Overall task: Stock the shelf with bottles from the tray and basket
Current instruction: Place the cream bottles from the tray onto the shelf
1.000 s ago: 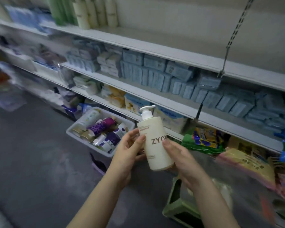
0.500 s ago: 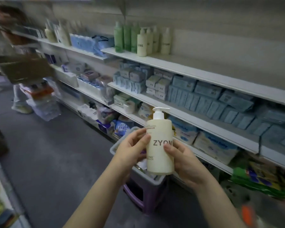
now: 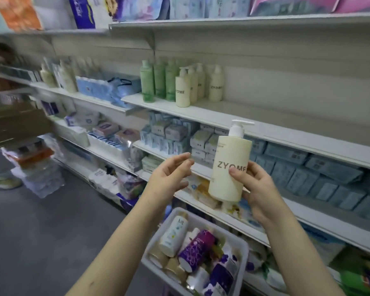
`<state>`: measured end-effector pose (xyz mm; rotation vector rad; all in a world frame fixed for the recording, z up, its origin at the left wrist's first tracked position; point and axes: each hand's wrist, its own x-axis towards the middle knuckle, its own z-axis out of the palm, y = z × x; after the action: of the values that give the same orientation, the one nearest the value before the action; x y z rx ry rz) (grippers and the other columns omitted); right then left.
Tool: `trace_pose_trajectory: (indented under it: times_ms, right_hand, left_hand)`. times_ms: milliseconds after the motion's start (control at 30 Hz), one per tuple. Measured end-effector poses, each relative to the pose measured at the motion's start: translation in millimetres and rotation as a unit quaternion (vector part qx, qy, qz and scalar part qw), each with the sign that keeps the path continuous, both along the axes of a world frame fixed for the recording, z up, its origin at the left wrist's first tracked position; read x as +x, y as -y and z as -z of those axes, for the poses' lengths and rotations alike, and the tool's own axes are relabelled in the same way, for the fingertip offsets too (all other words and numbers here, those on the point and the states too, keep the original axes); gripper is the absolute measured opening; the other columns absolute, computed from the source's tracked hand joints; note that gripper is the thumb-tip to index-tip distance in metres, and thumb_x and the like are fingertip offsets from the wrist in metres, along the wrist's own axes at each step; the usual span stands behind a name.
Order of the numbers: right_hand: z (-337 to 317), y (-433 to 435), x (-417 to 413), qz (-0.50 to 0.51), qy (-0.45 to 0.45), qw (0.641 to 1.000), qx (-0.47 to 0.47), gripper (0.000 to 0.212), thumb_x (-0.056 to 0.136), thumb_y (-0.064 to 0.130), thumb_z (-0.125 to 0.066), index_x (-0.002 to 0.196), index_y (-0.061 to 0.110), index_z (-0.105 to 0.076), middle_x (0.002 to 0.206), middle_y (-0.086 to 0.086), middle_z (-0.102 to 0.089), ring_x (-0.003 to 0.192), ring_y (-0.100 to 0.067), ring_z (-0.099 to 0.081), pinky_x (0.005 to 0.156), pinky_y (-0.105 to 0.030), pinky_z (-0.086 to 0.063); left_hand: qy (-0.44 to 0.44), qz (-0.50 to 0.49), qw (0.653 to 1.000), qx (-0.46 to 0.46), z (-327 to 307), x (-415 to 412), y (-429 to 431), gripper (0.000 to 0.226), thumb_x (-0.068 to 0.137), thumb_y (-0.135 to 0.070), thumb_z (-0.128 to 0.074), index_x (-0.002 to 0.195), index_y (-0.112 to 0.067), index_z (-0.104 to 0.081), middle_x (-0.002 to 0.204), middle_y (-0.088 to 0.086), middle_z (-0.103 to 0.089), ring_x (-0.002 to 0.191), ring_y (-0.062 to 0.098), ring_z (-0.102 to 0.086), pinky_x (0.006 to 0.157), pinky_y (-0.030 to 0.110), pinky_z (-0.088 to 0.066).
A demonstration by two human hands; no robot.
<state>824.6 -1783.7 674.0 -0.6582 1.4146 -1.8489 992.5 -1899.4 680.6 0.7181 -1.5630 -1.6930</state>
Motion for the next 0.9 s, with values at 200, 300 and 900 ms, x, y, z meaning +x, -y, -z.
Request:
trace_pose_trajectory:
  times_ms: [200, 300, 900]
  right_hand:
    - [-21, 76, -32, 0.03, -0.039, 0.999, -0.007, 0.084, 0.052, 0.031, -0.083, 0.129, 0.014, -0.053, 0.12, -0.003, -0.067, 0.108, -0.02, -0.066, 0.078, -0.034, -0.055]
    - [-31, 118, -46, 0.06, -0.056, 0.996, -0.027, 0.074, 0.057, 0.029, -0.08, 0.125, 0.015, -0.055, 0.118, -0.002, -0.067, 0.107, -0.019, -0.065, 0.069, -0.028, -0.056]
    - [-22, 366, -118, 0.265, -0.143, 0.953, 0.021, 0.069, 0.074, 0.013, -0.082, 0.128, 0.03, -0.041, 0.122, 0.015, -0.054, 0.116, -0.011, -0.056, 0.103, -0.04, -0.047]
  left_hand:
    - [-0.041, -0.028, 0.999, -0.022, -15, -33, 84, 0.02, 0.094, -0.026, -0.058, 0.112, -0.034, -0.06, 0.12, -0.009, -0.065, 0.109, 0.008, -0.061, 0.093, 0.032, -0.051]
    - [-0.044, -0.027, 0.998, -0.043, -21, -55, 132, 0.025, 0.096, -0.025, -0.057, 0.12, -0.031, -0.057, 0.121, -0.009, -0.063, 0.111, 0.008, -0.06, 0.089, 0.026, -0.05]
    - [0.096, 0.09, 0.95, -0.283, -12, -196, 441, 0.072, 0.088, -0.037, -0.068, 0.147, -0.016, -0.033, 0.144, -0.002, -0.046, 0.127, 0.011, -0.046, 0.102, 0.025, -0.038]
